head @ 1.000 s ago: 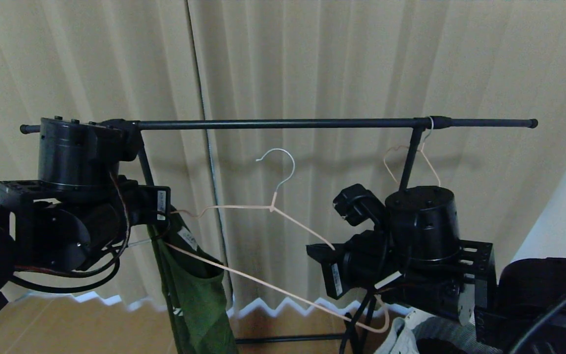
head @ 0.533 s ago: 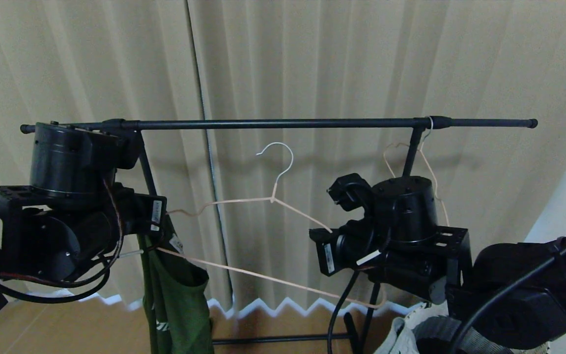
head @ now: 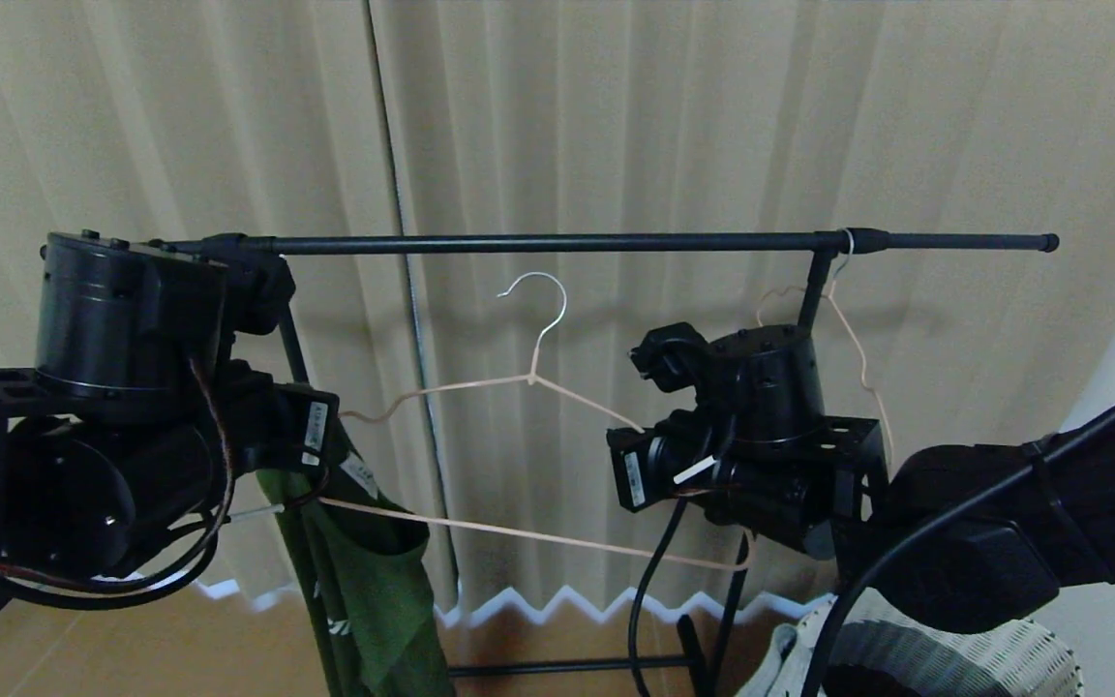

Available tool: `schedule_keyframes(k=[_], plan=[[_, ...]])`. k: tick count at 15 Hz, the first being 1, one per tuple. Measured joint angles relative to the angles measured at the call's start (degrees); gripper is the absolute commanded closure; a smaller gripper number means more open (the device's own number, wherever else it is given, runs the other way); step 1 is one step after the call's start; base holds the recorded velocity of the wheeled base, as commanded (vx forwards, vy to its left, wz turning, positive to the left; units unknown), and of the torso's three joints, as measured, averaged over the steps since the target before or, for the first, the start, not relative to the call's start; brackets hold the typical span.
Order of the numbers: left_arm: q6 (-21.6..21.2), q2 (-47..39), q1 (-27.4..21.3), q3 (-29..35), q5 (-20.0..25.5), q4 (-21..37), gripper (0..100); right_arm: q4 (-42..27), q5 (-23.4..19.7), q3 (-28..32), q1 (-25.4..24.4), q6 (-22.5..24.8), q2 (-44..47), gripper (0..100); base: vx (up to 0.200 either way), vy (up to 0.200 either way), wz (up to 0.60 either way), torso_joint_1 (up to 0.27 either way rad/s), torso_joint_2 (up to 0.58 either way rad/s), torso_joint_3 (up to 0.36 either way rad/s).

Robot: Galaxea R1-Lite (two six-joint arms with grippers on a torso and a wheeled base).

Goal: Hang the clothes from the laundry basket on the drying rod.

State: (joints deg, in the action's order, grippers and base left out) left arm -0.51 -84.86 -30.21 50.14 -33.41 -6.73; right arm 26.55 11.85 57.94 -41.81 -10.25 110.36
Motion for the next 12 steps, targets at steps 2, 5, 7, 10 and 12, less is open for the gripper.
schedule_keyframes(k=[2,5,7,10,12], plan=[[0.5,-0.9,-1.6,1.0,0.0,-0.2,100,0.0,0.0,1.2,0.0,0.6,0.3,100,0.000,0.000,0.00,0.000,0.00,0.000],[2.9,-3.9,-2.3,4.2,-0.1,-0.3,100,0.1,-0.5,1.2,-0.6,0.7,0.0,100,0.000,0.000,0.00,0.000,0.00,0.000],[5.0,-6.7,-1.5,7.2,-1.8,-0.4,100,0.0,-3.4,-0.9,-2.0,0.4,-2.4,100,0.000,0.000,0.00,0.000,0.00,0.000],[7.0,-10.5,0.3,11.1,-4.7,-0.5,100,-0.3,-11.6,-6.4,-6.3,-3.6,-7.8,100,0.000,0.000,0.00,0.000,0.00,0.000],[7.2,-11.8,0.6,12.1,-4.8,-0.5,100,-3.6,-13.2,-7.9,-9.3,-6.9,-10.3,100,0.000,0.000,0.00,0.000,0.00,0.000]])
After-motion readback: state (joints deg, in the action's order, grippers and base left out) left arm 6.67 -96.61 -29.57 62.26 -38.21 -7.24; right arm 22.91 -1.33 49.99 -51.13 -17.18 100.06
